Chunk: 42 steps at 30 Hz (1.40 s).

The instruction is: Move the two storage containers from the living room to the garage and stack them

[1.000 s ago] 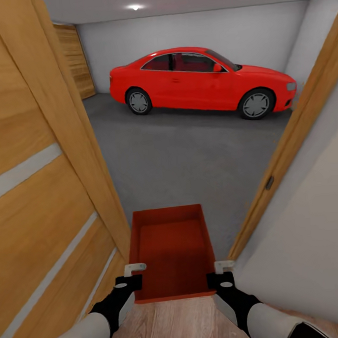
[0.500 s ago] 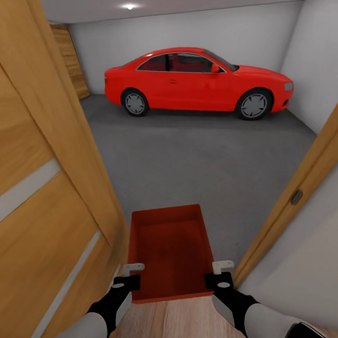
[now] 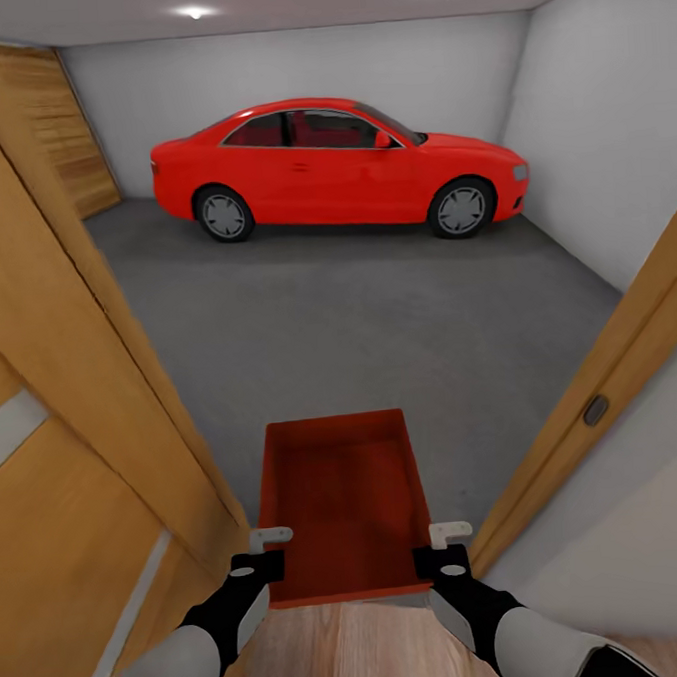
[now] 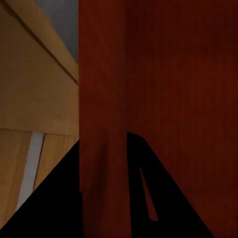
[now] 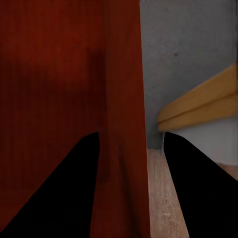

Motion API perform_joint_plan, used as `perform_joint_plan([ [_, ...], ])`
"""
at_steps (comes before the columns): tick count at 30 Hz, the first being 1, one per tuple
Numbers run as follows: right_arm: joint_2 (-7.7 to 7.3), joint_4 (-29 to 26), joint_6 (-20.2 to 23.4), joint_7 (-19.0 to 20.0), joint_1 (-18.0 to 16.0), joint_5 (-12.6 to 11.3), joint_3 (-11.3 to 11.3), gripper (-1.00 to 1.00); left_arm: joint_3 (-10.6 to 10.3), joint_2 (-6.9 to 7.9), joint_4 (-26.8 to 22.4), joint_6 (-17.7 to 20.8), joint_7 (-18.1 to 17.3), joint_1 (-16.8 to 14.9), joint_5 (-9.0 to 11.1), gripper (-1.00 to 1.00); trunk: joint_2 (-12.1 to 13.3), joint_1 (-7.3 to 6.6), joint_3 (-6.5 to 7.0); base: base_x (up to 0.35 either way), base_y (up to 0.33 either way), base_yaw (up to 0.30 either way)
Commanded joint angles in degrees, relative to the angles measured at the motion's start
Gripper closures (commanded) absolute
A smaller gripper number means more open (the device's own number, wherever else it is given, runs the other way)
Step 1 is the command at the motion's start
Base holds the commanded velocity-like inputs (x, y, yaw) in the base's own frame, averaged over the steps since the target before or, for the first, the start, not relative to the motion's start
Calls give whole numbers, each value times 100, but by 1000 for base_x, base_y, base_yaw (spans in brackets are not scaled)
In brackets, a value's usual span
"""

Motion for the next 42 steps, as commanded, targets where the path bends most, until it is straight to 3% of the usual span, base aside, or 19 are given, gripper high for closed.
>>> perform_joint_plan([
  [1,-176,-7,-9,176,-6,-85,-198,100,154,534,-35,31,-191,-2,248,100,-11,6,-10,264,209,-285],
  [17,-183,-7,-9,176,-6,-85,-198,100,154,528,-35,-19,-182,-2,239,100,-11,6,-10,44,25,-263],
  [42,-188,-7,-9,177,-6,-85,-198,100,161,520,-48,2,-173,-3,239,100,-11,6,-10,23,0,-12],
])
